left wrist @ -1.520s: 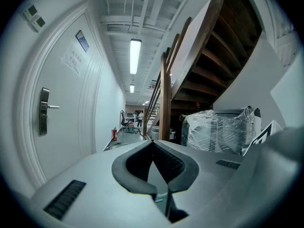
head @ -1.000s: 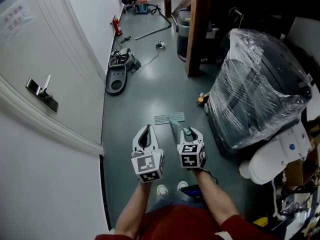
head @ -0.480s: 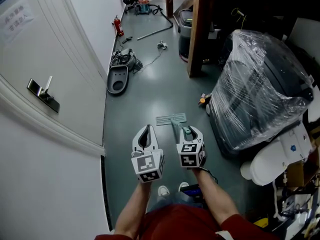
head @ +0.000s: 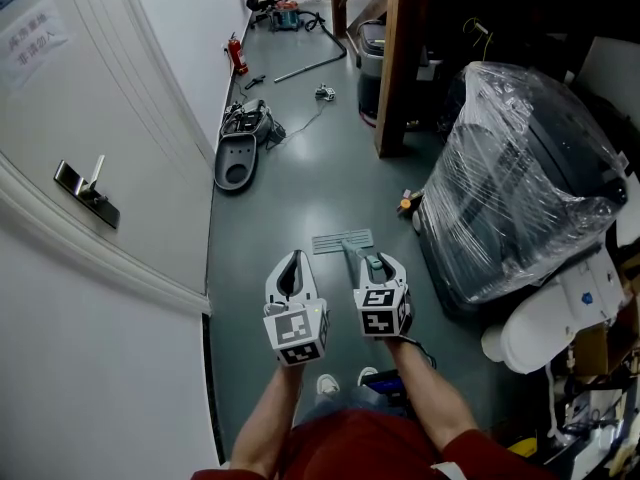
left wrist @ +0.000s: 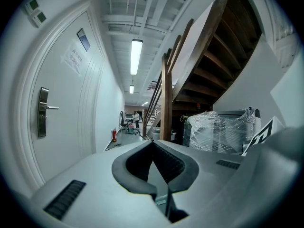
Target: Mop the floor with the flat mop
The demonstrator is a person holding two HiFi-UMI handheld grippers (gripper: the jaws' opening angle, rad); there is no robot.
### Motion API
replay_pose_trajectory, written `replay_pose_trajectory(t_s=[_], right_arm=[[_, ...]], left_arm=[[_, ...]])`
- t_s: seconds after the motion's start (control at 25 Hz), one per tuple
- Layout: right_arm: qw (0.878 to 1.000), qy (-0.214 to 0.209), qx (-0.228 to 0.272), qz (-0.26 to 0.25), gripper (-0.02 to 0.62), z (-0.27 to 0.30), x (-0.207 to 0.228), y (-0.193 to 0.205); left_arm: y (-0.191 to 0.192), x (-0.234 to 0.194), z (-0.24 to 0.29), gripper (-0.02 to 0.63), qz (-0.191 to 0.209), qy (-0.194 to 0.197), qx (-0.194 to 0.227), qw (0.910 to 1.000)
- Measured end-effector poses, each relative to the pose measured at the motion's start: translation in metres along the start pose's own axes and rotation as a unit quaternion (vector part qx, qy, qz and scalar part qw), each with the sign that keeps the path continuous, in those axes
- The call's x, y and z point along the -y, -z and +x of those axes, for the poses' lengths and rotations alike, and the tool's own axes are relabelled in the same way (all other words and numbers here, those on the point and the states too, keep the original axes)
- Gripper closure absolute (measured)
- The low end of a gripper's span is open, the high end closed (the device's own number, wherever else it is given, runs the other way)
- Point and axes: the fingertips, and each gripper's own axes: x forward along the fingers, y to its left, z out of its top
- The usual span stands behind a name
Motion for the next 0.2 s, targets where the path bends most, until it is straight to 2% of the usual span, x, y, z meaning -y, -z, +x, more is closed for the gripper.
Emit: replay_pose_trajectory(t_s=[0.2], right_arm=[[1.000, 0.001, -0.001, 0.002, 0.480, 0.0004, 0.0011, -0.0004]], left_arm=[[-0.0058, 0.0006, 0.0001, 0.592, 0.003, -0.002, 0.004, 1.0000]])
